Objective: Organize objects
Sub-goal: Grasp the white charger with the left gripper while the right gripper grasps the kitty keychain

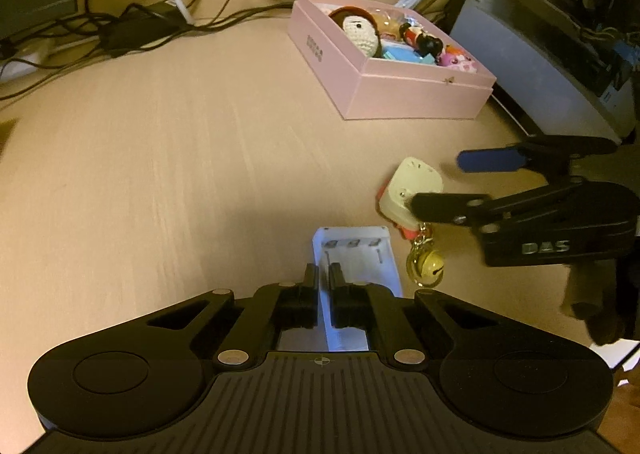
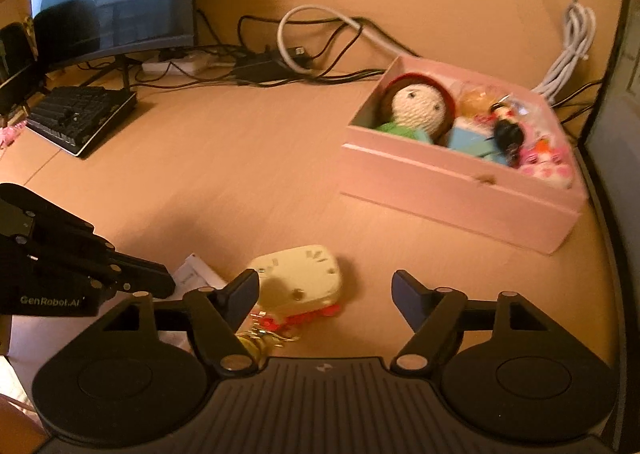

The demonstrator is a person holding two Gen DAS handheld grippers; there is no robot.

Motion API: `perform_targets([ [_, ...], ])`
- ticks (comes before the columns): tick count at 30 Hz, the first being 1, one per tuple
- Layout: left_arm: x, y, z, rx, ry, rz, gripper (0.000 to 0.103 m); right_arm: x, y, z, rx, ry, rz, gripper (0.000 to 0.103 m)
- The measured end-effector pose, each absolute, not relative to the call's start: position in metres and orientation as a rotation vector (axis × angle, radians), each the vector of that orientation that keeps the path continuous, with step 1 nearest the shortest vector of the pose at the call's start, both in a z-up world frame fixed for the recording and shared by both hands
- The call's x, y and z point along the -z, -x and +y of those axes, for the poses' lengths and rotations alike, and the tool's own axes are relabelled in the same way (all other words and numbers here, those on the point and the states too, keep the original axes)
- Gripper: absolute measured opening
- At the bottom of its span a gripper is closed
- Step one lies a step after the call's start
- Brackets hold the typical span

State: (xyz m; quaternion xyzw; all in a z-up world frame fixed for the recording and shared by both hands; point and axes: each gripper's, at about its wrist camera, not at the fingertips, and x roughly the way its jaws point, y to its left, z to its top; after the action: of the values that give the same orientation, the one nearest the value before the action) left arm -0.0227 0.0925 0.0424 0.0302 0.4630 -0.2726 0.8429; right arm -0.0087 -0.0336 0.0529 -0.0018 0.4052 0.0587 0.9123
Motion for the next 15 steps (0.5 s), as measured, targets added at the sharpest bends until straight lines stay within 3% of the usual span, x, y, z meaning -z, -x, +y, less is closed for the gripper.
perform_targets([
  [5, -0.053, 0.029, 0.098, 0.569, -0.066, 0.959, 0.006, -0.043, -0.006, -0.029, -0.129, -0.009, 0.861, 0.07],
  [6, -0.056, 0.03, 0.1, 0.57, -0.066, 0.952, 0.006, -0.043, -0.007, -0.028, -0.141, -0.01, 0.869, 0.056],
  [15, -0.065, 0.035, 0.096, 0.586, -0.092, 0.943, 0.006, -0.069, 0.014, -0.03, -0.114, 0.027, 0.822, 0.056],
])
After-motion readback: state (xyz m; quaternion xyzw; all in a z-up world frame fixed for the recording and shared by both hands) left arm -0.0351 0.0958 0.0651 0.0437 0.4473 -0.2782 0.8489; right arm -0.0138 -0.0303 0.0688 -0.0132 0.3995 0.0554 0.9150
